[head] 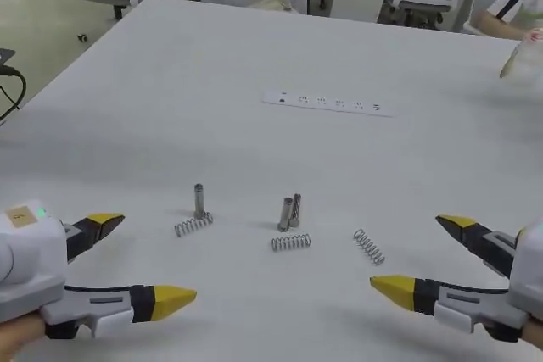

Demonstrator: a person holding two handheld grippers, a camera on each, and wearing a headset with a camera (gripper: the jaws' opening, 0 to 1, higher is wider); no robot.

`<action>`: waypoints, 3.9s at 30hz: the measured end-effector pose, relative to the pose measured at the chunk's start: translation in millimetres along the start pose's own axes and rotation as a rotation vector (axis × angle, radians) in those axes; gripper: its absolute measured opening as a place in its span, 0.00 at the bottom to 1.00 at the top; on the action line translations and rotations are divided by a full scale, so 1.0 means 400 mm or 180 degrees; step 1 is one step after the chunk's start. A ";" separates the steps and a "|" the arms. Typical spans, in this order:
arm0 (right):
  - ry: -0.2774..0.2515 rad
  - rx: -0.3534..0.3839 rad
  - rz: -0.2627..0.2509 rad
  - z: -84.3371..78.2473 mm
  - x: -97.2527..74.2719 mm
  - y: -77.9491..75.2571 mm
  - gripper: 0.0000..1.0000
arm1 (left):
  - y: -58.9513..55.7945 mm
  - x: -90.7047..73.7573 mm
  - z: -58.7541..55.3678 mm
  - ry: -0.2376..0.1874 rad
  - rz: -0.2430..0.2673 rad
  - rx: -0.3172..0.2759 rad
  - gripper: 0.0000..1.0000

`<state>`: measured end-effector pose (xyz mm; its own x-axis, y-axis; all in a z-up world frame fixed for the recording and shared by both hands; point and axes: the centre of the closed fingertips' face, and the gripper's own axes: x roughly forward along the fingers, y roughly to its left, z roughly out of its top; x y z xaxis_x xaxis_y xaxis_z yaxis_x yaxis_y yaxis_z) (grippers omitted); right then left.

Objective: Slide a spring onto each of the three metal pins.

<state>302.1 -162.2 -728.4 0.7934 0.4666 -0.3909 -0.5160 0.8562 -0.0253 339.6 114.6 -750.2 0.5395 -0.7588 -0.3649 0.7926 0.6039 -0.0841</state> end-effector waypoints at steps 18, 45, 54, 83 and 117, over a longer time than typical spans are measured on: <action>0.0079 -0.0251 -0.0012 0.098 0.052 -0.038 0.78 | -0.004 -0.011 0.000 -0.0005 0.0010 -0.0001 0.91; 0.0296 -0.0260 -0.0012 0.151 0.190 -0.066 0.65 | -0.002 -0.018 -0.003 -0.0027 0.0024 -0.0014 0.90; 0.0435 -0.0285 0.0011 0.147 0.242 -0.048 0.62 | -0.005 -0.019 -0.006 -0.0023 0.0026 -0.0031 0.89; 0.0987 -0.0238 -0.0017 0.099 0.386 0.004 0.45 | 0.000 -0.021 -0.004 -0.0045 0.0049 -0.0079 0.88; 0.1385 -0.0138 -0.0084 0.020 0.418 -0.001 0.37 | 0.008 -0.023 -0.006 -0.0052 0.0064 -0.0103 0.86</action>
<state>437.4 -83.0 -786.4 0.6012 0.2998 -0.7407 -0.5178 0.8522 -0.0754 336.4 124.3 -749.4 0.5600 -0.7502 -0.3517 0.7720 0.6265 -0.1070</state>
